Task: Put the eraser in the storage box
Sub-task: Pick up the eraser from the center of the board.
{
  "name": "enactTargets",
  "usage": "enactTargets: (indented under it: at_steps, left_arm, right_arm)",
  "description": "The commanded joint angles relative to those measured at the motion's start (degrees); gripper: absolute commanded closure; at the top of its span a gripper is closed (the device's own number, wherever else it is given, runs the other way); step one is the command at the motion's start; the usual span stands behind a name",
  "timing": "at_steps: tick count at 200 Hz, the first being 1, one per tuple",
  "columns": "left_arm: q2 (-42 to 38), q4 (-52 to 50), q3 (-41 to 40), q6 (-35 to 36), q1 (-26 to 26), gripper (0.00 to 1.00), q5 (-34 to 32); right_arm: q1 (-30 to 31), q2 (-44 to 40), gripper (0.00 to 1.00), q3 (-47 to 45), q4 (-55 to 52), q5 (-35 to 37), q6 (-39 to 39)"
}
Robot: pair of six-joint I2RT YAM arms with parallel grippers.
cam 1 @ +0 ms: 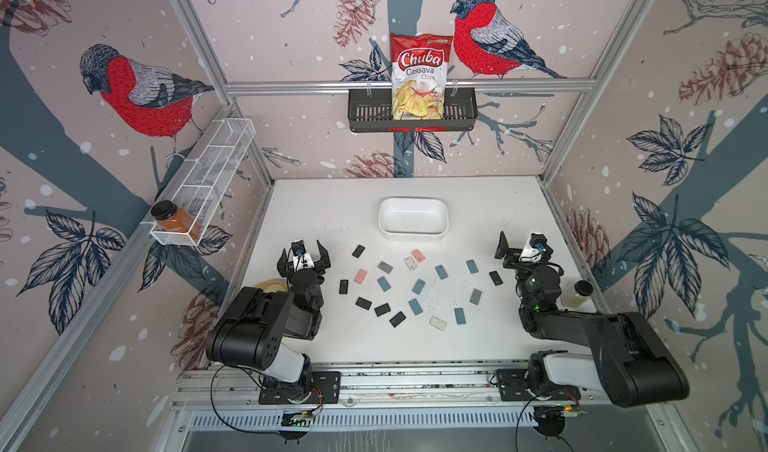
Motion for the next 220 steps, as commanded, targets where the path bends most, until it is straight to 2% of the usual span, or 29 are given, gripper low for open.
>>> enactTargets:
  at_steps: [1,15,31,49,67,75,83,97,109,122,136,152,170,184,220]
  left_arm:
    - [-2.82,5.76,0.38,6.82,-4.73,0.01,-10.83]
    - [-6.23,5.16,0.35,10.22,-7.7,0.01,-12.33]
    - [-11.17,0.48,1.24,8.73,-9.4,0.01,-11.43]
    - [-18.03,-8.53,3.53,3.5,-10.35,0.01,-7.82]
    - [-26.37,-22.31,7.45,-4.28,-10.35,0.01,-2.19]
    - [-29.23,-26.74,8.92,-7.42,-10.35,0.01,0.48]
    - [-31.39,-28.83,9.9,-9.82,-10.36,0.01,3.18]
    - [-34.38,-30.92,10.44,-13.66,-10.35,0.01,6.2]
    - [-36.91,-32.71,10.53,-21.44,-10.27,0.01,3.25]
    - [-40.47,-41.14,12.56,-27.98,-9.48,0.01,1.85]
    - [-42.49,-48.33,15.22,-28.68,-8.9,0.02,3.67]
    - [-41.24,-52.74,17.54,-29.03,-8.94,0.01,6.4]
    - [-39.81,-53.49,17.75,-29.45,-9.44,0.0,8.36]
    - [-39.16,-53.76,17.06,-32.04,-10.65,0.01,6.51]
    - [-32.18,-67.26,23.1,-36.37,-11.36,0.01,8.74]
  right_arm:
    - [5.55,-6.08,0.0,0.31,-0.64,7.72,-6.31]
    - [6.74,-11.08,0.0,0.17,-0.89,6.79,-3.5]
    - [6.7,-15.66,0.0,0.69,-3.86,6.54,4.99]
    - [6.54,-19.77,0.0,3.27,-13.48,10.96,13.93]
    - [5.96,-24.44,0.0,6.18,-28.13,16.95,27.15]
    - [5.46,-26.14,0.0,5.7,-30.38,17.49,33.64]
    - [4.56,-27.43,0.0,4.03,-28.87,15.5,36.35]
    - [3.11,-29.23,0.0,0.55,-24.53,12.94,37.77]
    - [2.42,-30.79,0.0,-1.1,-24.22,12.92,39.34]
    - [2.3,-30.56,0.0,-1.74,-23.89,14.03,40.11]
    - [2.56,-29.3,0.0,-0.17,-26.9,14.45,40.1]
    - [2.56,-28.29,0.0,2.31,-32.04,14.12,40.19]
    - [2.53,-27.72,0.0,5.35,-40.88,12.59,40.42]
    - [2.83,-26.91,0.0,7.38,-47.74,12.32,40.93]
    - [3.93,-25.02,0.0,10.79,-63.03,13.65,42.25]
